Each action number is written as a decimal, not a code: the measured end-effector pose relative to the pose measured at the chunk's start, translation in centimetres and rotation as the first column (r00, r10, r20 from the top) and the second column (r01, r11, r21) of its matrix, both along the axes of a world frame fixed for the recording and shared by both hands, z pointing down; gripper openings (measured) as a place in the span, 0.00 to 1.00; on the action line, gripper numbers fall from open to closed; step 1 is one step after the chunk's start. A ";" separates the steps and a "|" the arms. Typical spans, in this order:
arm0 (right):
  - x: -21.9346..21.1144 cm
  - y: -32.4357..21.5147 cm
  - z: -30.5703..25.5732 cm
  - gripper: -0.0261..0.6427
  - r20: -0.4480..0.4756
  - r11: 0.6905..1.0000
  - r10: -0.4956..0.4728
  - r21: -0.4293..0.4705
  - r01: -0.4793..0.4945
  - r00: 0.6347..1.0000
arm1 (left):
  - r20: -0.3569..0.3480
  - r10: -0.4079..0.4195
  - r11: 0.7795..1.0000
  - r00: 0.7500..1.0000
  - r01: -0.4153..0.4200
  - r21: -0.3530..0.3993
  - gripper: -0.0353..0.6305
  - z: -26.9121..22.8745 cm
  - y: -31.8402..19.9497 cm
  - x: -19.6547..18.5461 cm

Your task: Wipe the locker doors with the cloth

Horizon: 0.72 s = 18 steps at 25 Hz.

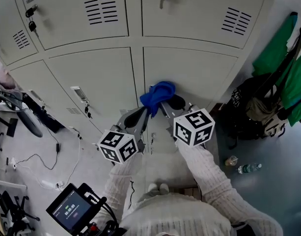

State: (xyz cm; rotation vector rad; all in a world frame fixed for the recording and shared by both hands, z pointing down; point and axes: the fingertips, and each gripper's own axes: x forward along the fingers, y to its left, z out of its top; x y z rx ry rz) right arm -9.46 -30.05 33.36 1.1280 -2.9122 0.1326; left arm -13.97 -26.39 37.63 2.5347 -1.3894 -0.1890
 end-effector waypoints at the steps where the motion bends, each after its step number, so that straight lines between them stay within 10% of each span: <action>1: 0.1 -0.1 0.7 0.12 -0.008 1.000 0.002 -0.015 -0.003 1.000 | -0.002 -0.001 1.000 1.000 0.001 -0.007 0.06 0.3 0.0 0.0; 18: 1.6 -0.6 12.0 0.12 -0.071 0.979 0.011 -0.203 -0.025 0.997 | -0.012 0.000 0.981 1.000 -0.002 -0.194 0.06 8.5 0.3 0.0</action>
